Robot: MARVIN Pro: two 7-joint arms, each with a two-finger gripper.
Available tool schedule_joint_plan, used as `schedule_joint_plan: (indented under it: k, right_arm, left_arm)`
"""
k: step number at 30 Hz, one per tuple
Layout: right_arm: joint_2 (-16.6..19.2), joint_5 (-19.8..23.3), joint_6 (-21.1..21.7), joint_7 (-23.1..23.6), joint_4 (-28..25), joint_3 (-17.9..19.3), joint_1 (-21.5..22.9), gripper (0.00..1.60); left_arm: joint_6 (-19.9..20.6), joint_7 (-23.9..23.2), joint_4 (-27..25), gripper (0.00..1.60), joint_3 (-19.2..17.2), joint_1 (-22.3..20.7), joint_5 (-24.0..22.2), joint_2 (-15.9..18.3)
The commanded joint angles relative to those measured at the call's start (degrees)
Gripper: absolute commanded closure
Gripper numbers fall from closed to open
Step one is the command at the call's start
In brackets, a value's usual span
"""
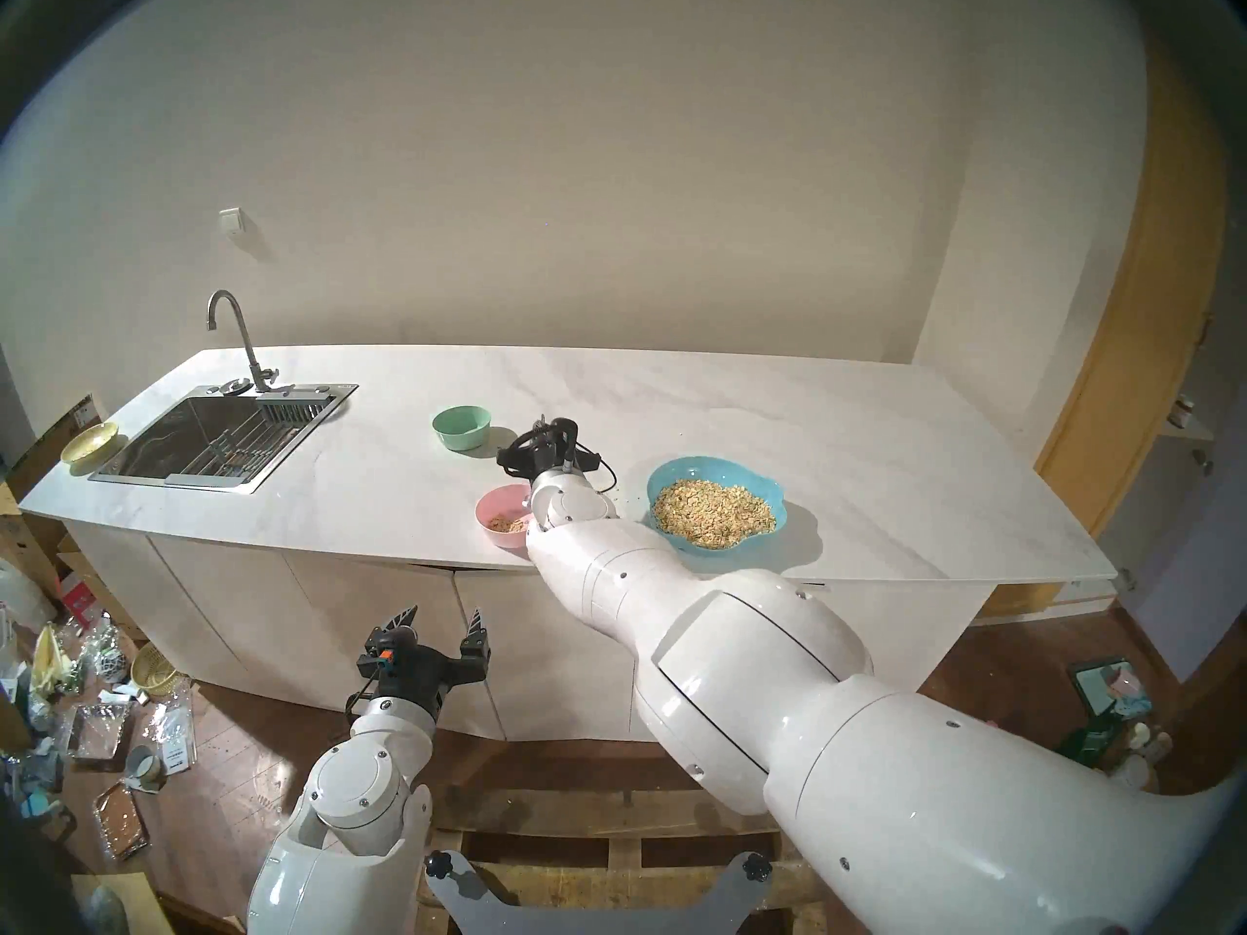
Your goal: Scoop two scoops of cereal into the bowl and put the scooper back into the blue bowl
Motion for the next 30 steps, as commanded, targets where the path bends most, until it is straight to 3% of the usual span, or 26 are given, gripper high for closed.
schedule_joint_plan:
  k: [1,7,11,12,15,16,21,22,24,25,27,28,30]
  right_arm:
    - [-1.63,2.55,1.53,1.18,-1.99,2.55,4.36,1.60]
    - [0.41,6.13,2.67,1.85,-3.32,7.99,5.34,1.60]
    - [4.35,7.39,1.79,1.13,-4.46,12.12,5.80,1.60]
    - [8.96,8.81,-0.31,-1.28,-4.48,14.46,6.35,1.60]
    - [8.96,8.81,-0.31,-1.28,-4.48,14.46,6.35,1.60]
    - [13.08,8.61,-0.94,-2.22,-3.41,16.11,6.36,1.60]
    - [13.08,8.61,-0.94,-2.22,-3.41,16.11,6.36,1.60]
    - [17.31,8.50,-0.94,-2.70,-3.19,17.29,5.89,1.60]
    - [17.31,8.50,-0.94,-2.70,-3.19,17.29,5.89,1.60]
    - [20.05,8.42,-0.79,-2.41,-2.94,17.43,5.66,1.60]
    - [20.05,8.42,-0.79,-2.41,-2.94,17.43,5.66,1.60]
    - [19.22,7.86,-1.53,-2.90,-0.42,19.60,6.68,1.60]
    - [22.08,8.10,-0.99,-2.19,-1.21,19.39,6.03,1.60]
  left_arm:
    - [-0.37,-0.21,-1.44,0.00,0.15,-0.36,-0.08,0.00]
    - [-0.35,-0.24,-1.52,0.00,0.15,-0.32,-0.10,0.01]
    - [-0.36,-0.21,-1.47,0.00,0.15,-0.35,-0.09,0.00]
    - [-0.36,-0.18,-1.38,0.00,0.15,-0.40,-0.07,-0.01]
    - [-0.36,-0.18,-1.38,0.00,0.15,-0.40,-0.07,-0.01]
    - [-0.35,-0.13,-1.18,0.00,0.15,-0.50,-0.04,-0.04]
    - [-0.35,-0.13,-1.18,0.00,0.15,-0.50,-0.04,-0.04]
    - [-0.36,-0.11,-1.14,0.00,0.15,-0.52,-0.04,-0.03]
    - [-0.36,-0.11,-1.14,0.00,0.15,-0.52,-0.04,-0.03]
    - [-0.37,-0.11,-1.13,0.00,0.15,-0.54,-0.04,-0.04]
    - [-0.37,-0.11,-1.13,0.00,0.15,-0.54,-0.04,-0.04]
    - [-0.37,-0.10,-1.11,0.00,0.15,-0.54,-0.04,-0.04]
    - [-0.39,-0.11,-1.14,0.00,0.16,-0.54,-0.04,-0.03]
